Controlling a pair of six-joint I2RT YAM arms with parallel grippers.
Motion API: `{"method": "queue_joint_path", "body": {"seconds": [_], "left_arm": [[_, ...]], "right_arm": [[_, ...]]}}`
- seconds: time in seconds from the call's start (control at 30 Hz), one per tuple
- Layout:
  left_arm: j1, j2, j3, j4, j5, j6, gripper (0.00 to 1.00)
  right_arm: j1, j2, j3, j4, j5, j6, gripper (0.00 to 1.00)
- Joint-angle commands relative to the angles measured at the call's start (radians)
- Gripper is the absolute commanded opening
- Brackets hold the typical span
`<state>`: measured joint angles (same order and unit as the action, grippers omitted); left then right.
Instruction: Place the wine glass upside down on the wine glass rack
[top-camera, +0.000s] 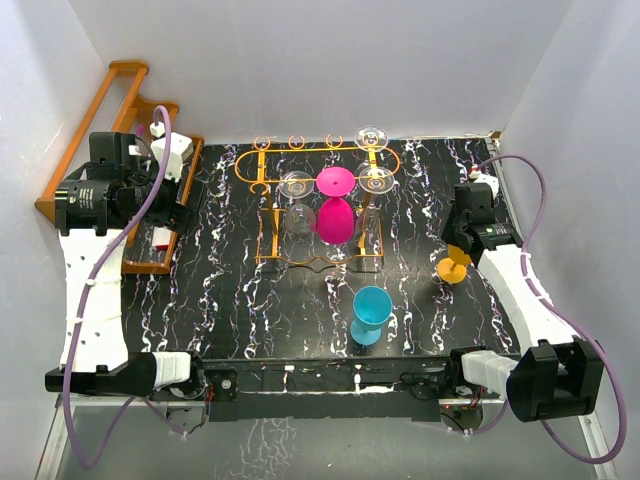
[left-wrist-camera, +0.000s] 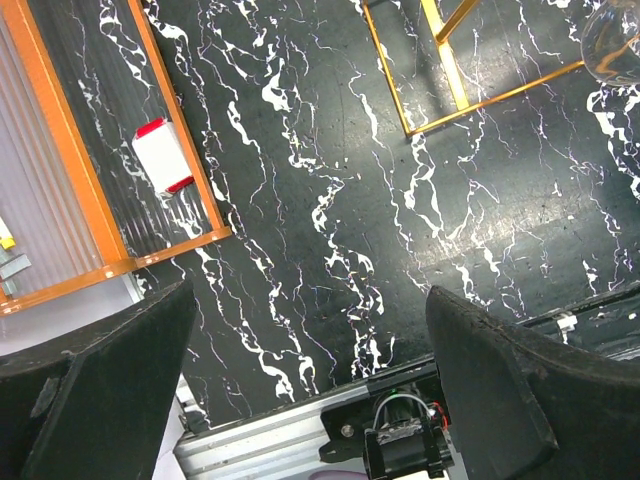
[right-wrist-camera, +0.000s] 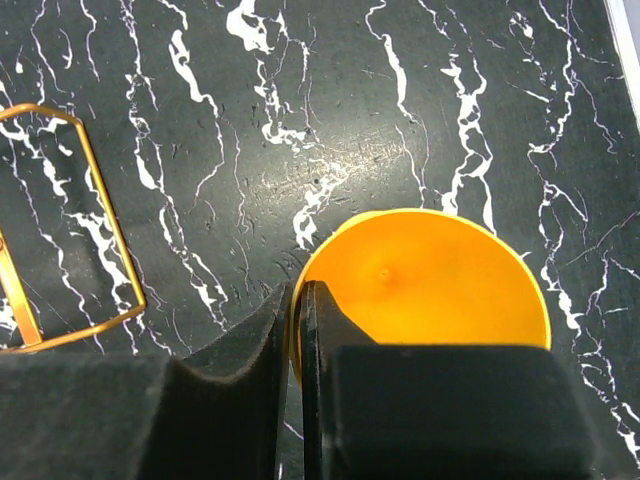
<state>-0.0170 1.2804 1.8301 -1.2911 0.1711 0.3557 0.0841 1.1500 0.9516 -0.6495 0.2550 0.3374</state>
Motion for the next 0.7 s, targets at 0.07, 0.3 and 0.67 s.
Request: {"method": "queue_joint_path", "body": {"seconds": [0.07, 0.3, 0.67], "left_arm": [[-0.005, 0.012, 0.085, -0.035, -0.023, 0.004, 0.97], [-0.005, 0.004, 0.271, 0.098, -0.068, -0.063, 0.97], [-0.005, -0.169, 0.002, 0.802, 0.469, -0.521, 0.97]], "right_arm": [[-0.003, -0.073, 0.065, 0.024, 0.027, 0.005, 0.08], [-0.003, -0.298, 0.193, 0.161, 0.034, -0.055, 0.08], [-0.004, -0.283, 0.497, 0.22, -0.065, 0.169, 0.08]]}}
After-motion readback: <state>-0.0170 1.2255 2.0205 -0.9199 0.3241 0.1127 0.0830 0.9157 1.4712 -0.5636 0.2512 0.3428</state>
